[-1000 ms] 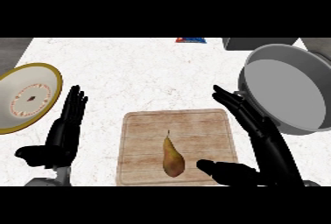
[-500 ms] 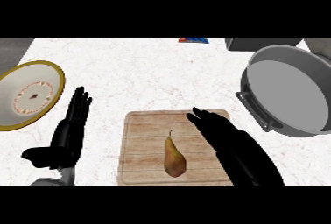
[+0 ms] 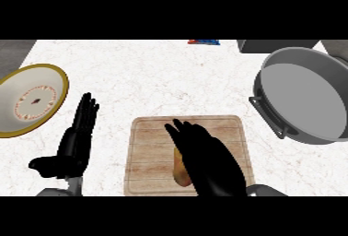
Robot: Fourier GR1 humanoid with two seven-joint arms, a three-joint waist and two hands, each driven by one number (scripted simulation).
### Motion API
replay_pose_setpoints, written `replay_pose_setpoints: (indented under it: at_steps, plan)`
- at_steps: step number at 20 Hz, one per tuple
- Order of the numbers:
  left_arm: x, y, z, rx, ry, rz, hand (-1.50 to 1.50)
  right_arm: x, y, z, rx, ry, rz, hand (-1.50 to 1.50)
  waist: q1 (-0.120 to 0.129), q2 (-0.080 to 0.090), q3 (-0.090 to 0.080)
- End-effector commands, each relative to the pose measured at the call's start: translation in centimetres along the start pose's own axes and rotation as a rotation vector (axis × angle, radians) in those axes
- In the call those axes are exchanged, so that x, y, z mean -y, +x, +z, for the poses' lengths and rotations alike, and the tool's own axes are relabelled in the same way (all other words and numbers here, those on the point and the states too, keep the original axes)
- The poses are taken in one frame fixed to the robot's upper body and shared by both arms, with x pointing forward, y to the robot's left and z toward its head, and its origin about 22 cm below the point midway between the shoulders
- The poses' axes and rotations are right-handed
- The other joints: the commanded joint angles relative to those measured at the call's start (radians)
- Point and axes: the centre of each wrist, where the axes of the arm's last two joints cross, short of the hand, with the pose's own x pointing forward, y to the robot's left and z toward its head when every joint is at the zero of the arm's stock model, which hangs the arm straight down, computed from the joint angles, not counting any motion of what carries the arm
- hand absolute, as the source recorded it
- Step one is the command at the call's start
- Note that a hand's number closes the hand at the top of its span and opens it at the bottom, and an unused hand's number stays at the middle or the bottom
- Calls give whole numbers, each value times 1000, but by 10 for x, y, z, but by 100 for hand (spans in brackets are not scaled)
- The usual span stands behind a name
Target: Pick the pear from the cutting board and place it in the pot
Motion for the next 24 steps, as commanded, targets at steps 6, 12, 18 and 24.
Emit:
replay_pose_setpoints:
  at_steps: [6, 12, 18, 24]
  plan:
    - [-7, -9, 17, 5, 2, -13, 0, -37, -4, -25, -231, 130, 116, -150, -2, 0, 1]
    - [7, 1, 1, -9, 2, -5, 0, -20, -10, -46, -202, 162, 87, -150, -4, 1, 2]
    - [-7, 7, -2, 7, 3, 1, 0, -65, -1, -50, -212, 161, 109, -150, -3, 1, 2]
    - [-2, -4, 5, -4, -1, -1, 0, -63, -19, -56, -227, 165, 92, -150, -6, 1, 2]
